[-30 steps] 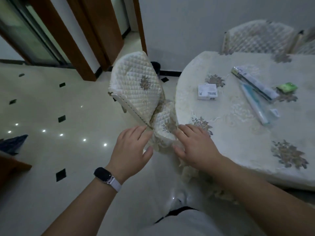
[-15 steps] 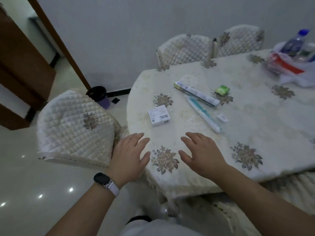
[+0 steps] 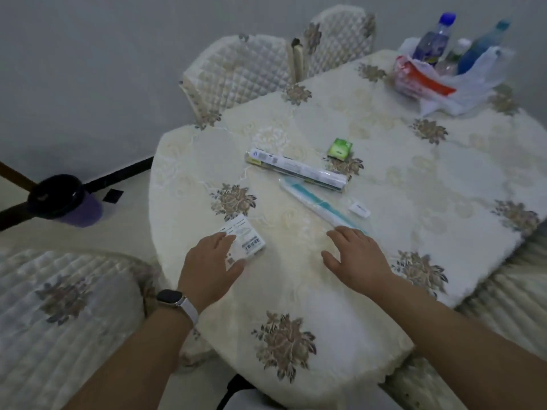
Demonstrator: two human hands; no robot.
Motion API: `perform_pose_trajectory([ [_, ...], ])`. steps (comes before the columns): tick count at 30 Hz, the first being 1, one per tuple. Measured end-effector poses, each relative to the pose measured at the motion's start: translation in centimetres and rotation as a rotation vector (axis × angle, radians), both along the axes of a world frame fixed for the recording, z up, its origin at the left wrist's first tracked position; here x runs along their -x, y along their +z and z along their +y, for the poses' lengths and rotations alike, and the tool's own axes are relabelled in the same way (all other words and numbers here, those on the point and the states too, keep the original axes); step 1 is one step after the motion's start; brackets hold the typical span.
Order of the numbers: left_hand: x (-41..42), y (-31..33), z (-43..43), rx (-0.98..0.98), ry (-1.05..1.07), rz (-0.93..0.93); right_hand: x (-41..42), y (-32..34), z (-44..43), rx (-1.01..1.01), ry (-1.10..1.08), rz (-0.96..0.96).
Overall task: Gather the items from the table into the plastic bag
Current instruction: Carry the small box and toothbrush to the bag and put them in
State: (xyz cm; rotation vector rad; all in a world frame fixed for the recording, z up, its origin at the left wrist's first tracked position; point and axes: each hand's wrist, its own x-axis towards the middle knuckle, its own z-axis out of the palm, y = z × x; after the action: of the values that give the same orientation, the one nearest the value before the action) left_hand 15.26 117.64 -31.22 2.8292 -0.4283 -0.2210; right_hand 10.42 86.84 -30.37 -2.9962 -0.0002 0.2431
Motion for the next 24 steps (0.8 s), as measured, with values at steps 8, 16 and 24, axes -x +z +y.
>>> perform_pose_trajectory([
  [8, -7.1, -5.2, 0.3, -0.025, -0.149, 0.274, -8.0, -4.5, 0.5, 0.031, -0.244, 0.078],
  [16, -8.3, -5.7, -0.9, 0.023, -0.224, 0.24, -9.5, -6.7, 1.4, 0.045, -0.467, 0.073],
  [24, -9.4, -3.6, -2.7, 0.109, -0.166, 0.301, -7.4, -6.6, 2.4, 0.004, -0.51, 0.153],
])
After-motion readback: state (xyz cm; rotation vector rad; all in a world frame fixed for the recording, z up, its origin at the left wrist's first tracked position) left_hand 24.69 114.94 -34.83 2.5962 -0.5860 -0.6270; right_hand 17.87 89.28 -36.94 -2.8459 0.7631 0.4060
